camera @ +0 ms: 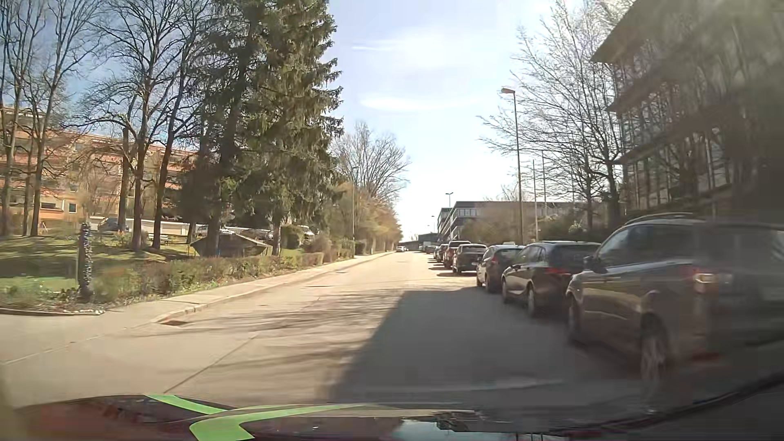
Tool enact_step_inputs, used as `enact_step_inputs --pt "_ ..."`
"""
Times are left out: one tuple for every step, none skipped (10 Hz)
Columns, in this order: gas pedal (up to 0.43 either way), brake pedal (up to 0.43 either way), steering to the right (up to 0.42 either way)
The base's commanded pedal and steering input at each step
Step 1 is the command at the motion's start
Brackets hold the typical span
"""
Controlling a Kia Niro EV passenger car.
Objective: Follow the waypoints while adhering to traffic rules and regulations
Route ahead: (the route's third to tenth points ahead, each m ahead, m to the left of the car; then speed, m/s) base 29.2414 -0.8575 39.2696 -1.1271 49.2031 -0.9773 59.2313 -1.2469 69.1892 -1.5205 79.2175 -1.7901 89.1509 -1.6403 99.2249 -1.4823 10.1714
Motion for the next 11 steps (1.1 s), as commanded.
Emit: enact_step_inputs --pt "0.228 0.0 -0.004" --pt "0.228 0.0 -0.004" --pt "0.228 0.0 -0.002" --pt "0.228 0.0 0.002" --pt "0.228 0.0 0.005" --pt "0.228 0.0 0.007" --pt "0.228 0.0 0.007" --pt "0.228 0.0 0.008" --pt "0.228 0.0 0.009" --pt "0.24 0.0 0.008" --pt "0.24 0.0 0.008"
